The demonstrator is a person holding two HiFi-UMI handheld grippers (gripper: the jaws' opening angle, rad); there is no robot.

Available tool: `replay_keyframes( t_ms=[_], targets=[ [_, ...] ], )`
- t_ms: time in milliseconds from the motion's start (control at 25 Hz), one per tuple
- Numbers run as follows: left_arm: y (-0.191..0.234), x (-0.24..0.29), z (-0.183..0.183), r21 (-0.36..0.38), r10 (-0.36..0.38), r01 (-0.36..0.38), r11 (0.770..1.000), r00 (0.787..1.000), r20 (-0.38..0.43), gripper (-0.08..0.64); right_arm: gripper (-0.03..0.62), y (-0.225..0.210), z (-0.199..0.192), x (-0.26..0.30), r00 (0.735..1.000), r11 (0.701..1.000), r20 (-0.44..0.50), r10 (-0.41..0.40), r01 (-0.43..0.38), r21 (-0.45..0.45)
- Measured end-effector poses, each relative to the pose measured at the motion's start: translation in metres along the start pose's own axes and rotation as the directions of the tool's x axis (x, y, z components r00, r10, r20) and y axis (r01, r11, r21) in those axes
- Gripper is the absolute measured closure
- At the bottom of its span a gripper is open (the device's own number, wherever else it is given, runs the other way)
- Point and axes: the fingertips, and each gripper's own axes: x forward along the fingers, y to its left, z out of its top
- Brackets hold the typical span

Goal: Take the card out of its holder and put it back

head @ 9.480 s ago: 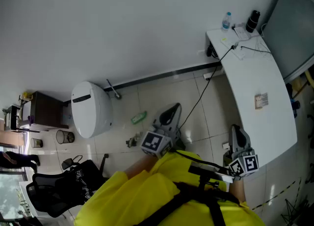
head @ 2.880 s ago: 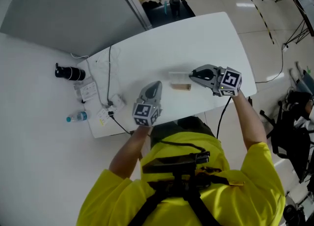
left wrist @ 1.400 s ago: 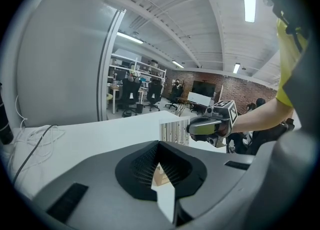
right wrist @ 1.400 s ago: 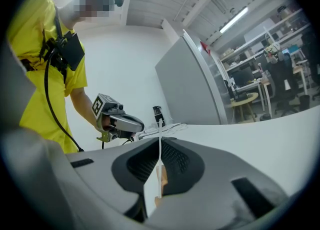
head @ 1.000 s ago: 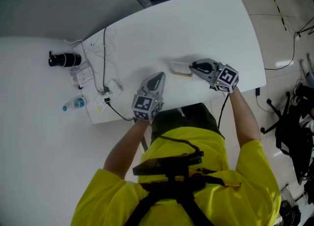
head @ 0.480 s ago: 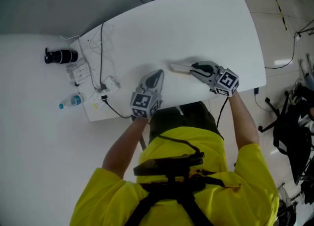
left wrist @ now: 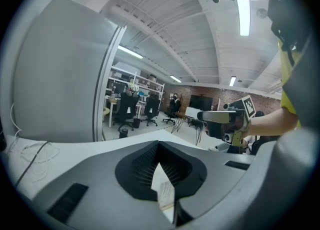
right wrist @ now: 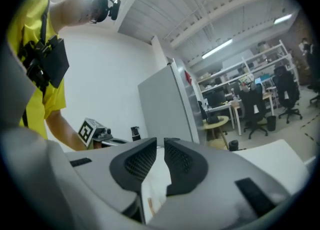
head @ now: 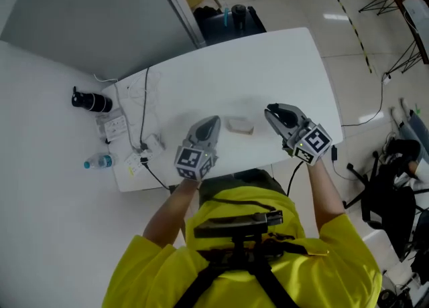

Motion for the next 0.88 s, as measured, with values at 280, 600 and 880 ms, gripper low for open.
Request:
replay_keyframes(
  t_ms=[280, 600, 880],
  targets=[
    [-0.011, -0.040, 0.092, -0.019, -0.048, 0.051, 0.999, 0.988, 0.147, 0.558, 0.587, 0.024, 0.078, -0.034, 0.928, 0.932, 0.111, -0.357, 0.346, 0.104],
    [-0.005, -0.091, 0.121, -0.003, -0.075, 0.077, 0.997, 0.978, 0.195, 0.558, 0.589, 0.040, 0.074, -0.070, 0.834, 0.841, 0.136, -0.534, 0.508, 0.186],
    [0.001, -0.103, 0.134, -0.028, -0.077, 0.086, 0.996, 0.972, 0.220, 0.558, 0.589, 0.058, 0.068, -0.068, 0.793, 0.805, 0.149, -0.591, 0.566, 0.180]
  ],
)
